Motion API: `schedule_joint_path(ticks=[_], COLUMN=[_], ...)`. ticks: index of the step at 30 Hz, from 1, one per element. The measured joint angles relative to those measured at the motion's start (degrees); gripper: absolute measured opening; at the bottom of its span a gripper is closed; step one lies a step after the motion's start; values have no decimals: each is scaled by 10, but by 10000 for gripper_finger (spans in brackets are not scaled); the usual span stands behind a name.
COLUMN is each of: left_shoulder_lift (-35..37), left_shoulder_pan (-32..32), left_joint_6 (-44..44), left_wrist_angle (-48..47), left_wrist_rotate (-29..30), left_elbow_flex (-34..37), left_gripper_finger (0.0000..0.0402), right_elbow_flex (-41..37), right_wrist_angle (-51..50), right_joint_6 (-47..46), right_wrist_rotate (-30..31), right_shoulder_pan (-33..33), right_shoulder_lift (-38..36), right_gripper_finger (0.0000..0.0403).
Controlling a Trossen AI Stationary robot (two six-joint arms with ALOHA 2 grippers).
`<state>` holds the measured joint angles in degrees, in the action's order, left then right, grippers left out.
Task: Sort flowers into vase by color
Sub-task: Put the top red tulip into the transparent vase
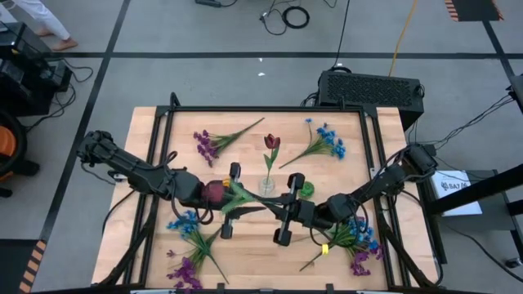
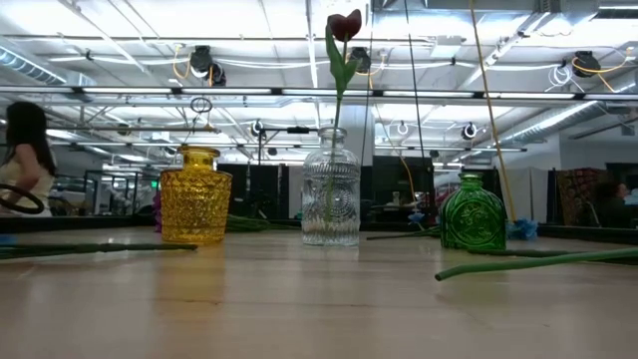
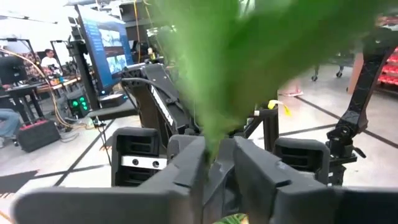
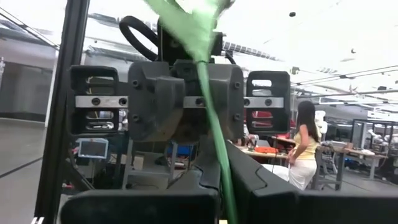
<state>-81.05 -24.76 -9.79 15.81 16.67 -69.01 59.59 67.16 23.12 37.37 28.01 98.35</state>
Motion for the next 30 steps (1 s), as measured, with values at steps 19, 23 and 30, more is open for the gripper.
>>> schedule_joint_path(ticks=[19,23,30], left_shoulder_lift=[94,110,110], left_shoulder_pan=[-14,-20,-22], left_joint_6=[23,49,65], left_wrist_angle=[-188,-244,-258], left_wrist_rotate=[45,53,53], left_elbow_flex=[0,0,0], left_gripper_finger=[21,22,22], right_elbow_flex=[0,14,77], right_wrist_angle=[-122,-259,-435], right_joint_6=[-30,-114,-202], right_wrist_rotate=[58,62,45], right_shoulder_pan=[2,-4,-16], right_shoulder_lift=[-25,-52,-48], right_gripper_finger=[138,148,151])
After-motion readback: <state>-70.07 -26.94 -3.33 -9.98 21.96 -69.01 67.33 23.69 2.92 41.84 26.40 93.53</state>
